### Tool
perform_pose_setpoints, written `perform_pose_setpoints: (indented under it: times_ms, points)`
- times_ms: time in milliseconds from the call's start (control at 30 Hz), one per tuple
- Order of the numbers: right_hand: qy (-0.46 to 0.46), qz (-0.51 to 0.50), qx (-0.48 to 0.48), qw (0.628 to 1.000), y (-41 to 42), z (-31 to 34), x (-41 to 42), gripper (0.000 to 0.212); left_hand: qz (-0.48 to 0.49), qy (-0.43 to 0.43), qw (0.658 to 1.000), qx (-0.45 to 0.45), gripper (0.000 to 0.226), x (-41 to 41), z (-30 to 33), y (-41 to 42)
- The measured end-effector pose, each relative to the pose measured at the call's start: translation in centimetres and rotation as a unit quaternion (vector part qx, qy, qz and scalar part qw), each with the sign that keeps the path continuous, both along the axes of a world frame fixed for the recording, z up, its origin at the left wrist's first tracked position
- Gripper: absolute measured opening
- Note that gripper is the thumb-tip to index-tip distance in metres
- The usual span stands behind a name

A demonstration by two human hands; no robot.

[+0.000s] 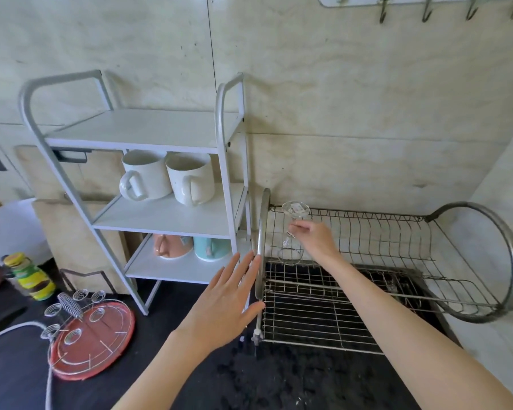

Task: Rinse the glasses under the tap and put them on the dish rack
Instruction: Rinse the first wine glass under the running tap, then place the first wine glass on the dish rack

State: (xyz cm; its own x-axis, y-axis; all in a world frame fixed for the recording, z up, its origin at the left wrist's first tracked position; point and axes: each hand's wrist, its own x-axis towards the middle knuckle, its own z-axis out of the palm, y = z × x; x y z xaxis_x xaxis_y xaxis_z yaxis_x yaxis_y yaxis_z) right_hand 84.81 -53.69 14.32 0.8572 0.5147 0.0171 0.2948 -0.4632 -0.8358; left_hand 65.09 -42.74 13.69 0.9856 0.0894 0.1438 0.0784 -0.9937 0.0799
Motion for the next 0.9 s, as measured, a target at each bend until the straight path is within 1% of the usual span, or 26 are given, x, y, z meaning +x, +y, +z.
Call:
perform_pose_setpoints:
  times_ms: [33, 133, 233, 333, 433, 500, 667, 800, 900]
  points:
    - [-0.001, 0.004, -0.001, 1.0, -0.1, -0.1, 0.0, 0.034, -0.002, 0.011, 1.0, -0.018, 0.081, -0.2, 0.0, -0.1]
    - [-0.002, 0.01, -0.014, 1.0, -0.7, -0.3, -0.2, 0.045, 0.012, 0.034, 0.999, -0.023, 0.074, 0.0, 0.3, -0.4]
    - [-0.018, 0.015, -0.034, 0.999, -2.0, -0.3, -1.3, 0.053, 0.031, 0.048, 0.998, -0.036, 0.075, -0.3, 0.4, -0.6]
    - [-0.107, 0.04, -0.075, 0.991, -3.5, -0.1, -3.7, 0.054, 0.042, 0.048, 0.997, -0.042, 0.072, -1.5, 0.5, -1.2]
    - [-0.216, 0.074, -0.105, 0.968, -4.7, 0.2, -7.3, 0.054, 0.056, 0.051, 0.996, -0.043, 0.072, -4.0, -0.2, -2.2]
    - [-0.261, 0.096, -0.13, 0.952, -5.8, 0.2, -10.4, 0.056, 0.065, 0.053, 0.996, -0.034, 0.079, -6.5, -1.1, -3.2]
    - [-0.288, 0.166, -0.161, 0.929, -8.3, -2.0, -20.0, 0.061, 0.095, 0.064, 0.993, -0.03, 0.084, -14.4, -3.7, -4.8]
    - [-0.32, 0.245, -0.191, 0.895, -8.7, -4.3, -27.7, 0.067, 0.167, 0.066, 0.984, -0.009, 0.069, -22.8, -5.3, -5.8]
    - [-0.341, 0.304, -0.203, 0.866, -8.7, -5.8, -33.8, 0.069, 0.211, 0.057, 0.976, -0.015, 0.067, -30.5, -6.5, -7.5]
